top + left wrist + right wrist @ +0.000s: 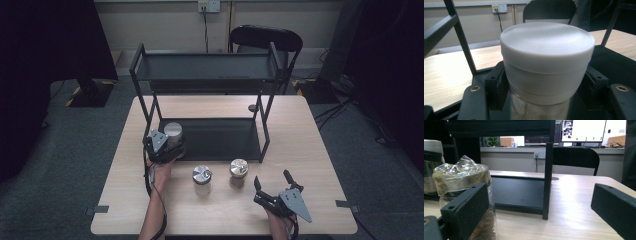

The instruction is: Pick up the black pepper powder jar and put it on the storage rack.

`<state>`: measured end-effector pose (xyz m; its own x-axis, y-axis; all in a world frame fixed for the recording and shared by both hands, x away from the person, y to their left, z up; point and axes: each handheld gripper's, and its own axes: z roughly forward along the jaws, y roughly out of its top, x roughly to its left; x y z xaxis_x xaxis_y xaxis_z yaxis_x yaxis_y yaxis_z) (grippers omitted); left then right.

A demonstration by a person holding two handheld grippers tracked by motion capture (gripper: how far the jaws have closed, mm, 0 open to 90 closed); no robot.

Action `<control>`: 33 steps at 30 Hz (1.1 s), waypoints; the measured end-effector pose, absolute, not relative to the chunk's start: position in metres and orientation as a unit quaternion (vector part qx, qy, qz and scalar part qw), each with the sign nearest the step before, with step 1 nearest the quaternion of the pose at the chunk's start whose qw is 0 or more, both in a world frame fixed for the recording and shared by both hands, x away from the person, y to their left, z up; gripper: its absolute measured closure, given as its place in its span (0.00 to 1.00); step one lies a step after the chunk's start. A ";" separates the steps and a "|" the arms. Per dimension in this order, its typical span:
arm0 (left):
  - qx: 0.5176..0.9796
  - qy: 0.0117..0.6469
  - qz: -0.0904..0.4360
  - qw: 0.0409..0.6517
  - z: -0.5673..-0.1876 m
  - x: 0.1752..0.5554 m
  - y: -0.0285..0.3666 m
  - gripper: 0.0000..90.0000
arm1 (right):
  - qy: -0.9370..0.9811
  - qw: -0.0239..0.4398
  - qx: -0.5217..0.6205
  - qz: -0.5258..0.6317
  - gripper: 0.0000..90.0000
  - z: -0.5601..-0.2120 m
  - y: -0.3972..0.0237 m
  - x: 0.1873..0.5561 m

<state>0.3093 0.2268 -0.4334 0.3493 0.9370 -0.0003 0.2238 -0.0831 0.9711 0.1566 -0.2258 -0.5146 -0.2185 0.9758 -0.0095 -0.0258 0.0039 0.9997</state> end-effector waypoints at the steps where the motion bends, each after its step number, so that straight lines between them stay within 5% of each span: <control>1: 0.646 0.449 0.352 0.507 -0.433 0.309 0.226 0.38 | 0.547 0.450 0.434 0.557 0.01 -0.515 -0.226 0.157; 12: 0.645 0.455 0.342 0.510 -0.430 0.312 0.228 0.34 | 0.547 0.450 0.434 0.557 0.01 -0.515 -0.226 0.157; 33: 0.637 0.452 0.353 0.515 -0.425 0.307 0.219 0.03 | 0.547 0.450 0.434 0.557 0.01 -0.515 -0.226 0.157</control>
